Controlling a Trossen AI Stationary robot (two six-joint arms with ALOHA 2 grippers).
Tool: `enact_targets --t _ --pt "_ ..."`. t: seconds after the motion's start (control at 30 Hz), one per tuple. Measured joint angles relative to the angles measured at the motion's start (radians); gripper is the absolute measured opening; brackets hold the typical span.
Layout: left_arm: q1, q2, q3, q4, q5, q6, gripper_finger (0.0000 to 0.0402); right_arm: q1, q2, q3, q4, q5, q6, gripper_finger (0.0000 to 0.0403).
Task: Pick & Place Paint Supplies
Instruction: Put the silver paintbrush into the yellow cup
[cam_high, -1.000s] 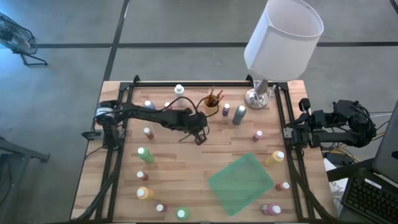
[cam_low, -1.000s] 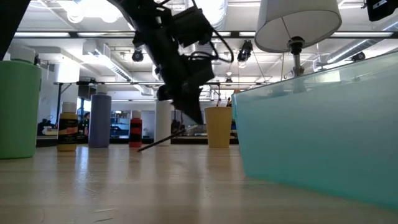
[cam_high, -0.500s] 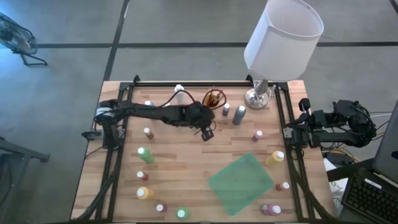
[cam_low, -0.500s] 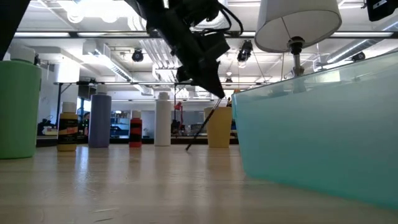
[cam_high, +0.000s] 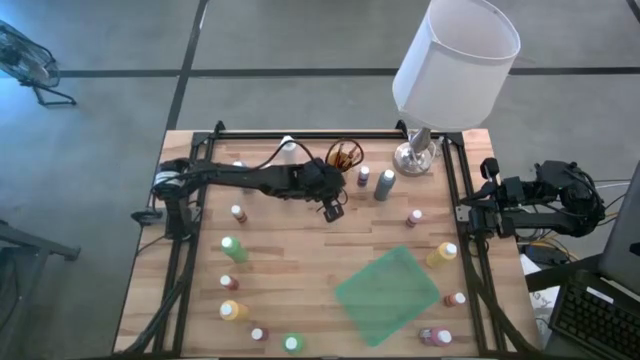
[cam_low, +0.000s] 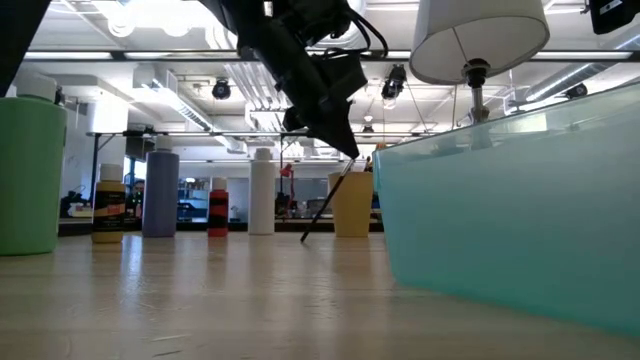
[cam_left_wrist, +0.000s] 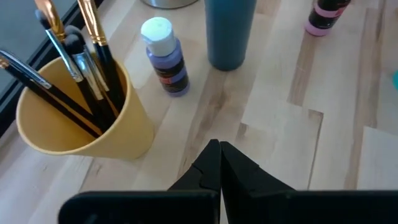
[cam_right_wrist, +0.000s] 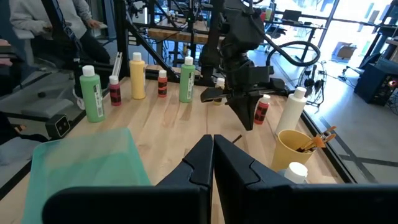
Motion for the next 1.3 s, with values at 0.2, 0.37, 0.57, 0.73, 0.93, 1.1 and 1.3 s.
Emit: enact_targets --t 0.2,0.37,0.57,0.73,0.93,1.1,1.3 --pt "0.029 0.0 0.0 0.002 0.0 0.022 0.0 0.0 0.0 0.0 0.0 0.0 0.0 0.0008" --pt "0.064 0.0 0.0 0.005 0.0 0.022 0.0 0.0 0.0 0.0 0.0 0.0 0.0 0.0008" --pt "0.101 0.0 0.026 -0.017 0.017 0.036 0.0 0.0 0.0 0.0 0.0 0.0 0.0 0.0008" --pt "0.116 -0.001 0.096 -0.092 0.019 0.051 0.0 0.0 0.0 0.0 0.0 0.0 0.0 0.0008" --pt "0.118 -0.002 0.167 -0.136 0.019 0.071 0.0 0.0 0.0 0.0 0.0 0.0 0.0 0.0008" --pt "0.122 -0.002 0.168 -0.145 0.019 0.077 0.0 0.0 0.0 0.0 0.0 0.0 0.0 0.0008" --pt "0.127 -0.004 0.211 -0.224 0.019 0.081 0.0 0.0 0.0 0.0 0.0 0.0 0.0 0.0008"
